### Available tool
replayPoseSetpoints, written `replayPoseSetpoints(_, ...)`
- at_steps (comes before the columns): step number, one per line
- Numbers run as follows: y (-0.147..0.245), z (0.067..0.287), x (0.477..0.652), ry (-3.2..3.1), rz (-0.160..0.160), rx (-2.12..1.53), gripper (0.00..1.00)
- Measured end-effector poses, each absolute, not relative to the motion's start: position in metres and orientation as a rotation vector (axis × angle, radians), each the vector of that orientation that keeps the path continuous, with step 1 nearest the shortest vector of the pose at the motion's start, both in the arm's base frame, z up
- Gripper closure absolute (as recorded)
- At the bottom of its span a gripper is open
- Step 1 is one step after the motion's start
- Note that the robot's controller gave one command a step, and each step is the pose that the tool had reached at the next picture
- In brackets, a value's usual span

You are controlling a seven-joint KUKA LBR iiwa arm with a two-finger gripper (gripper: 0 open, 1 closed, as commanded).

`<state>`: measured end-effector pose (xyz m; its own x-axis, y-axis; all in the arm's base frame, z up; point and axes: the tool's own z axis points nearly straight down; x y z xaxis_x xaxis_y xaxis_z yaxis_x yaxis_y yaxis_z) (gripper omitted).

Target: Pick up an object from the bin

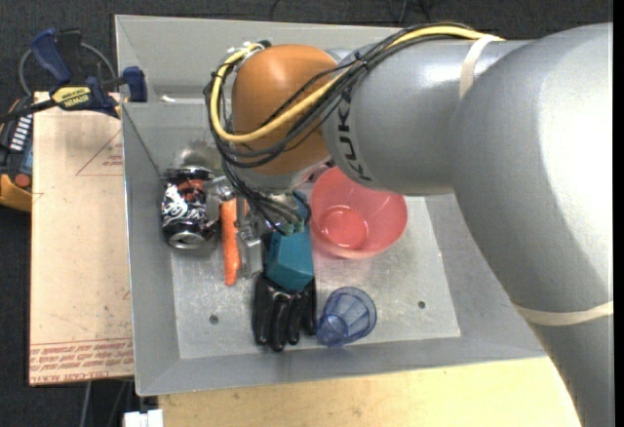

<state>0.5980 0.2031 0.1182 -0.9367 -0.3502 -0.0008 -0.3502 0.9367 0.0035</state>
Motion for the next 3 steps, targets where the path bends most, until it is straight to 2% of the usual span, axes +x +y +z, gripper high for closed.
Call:
replayPoseSetpoints(1,0.183,0.122,0.612,2.996,0.005,-0.927,0.0)
replayPoseSetpoints(2,0.225,0.089,0.625,3.066,0.007,-0.622,0.0)
replayPoseSetpoints(3,0.181,0.077,0.634,2.809,0.008,-1.359,1.0)
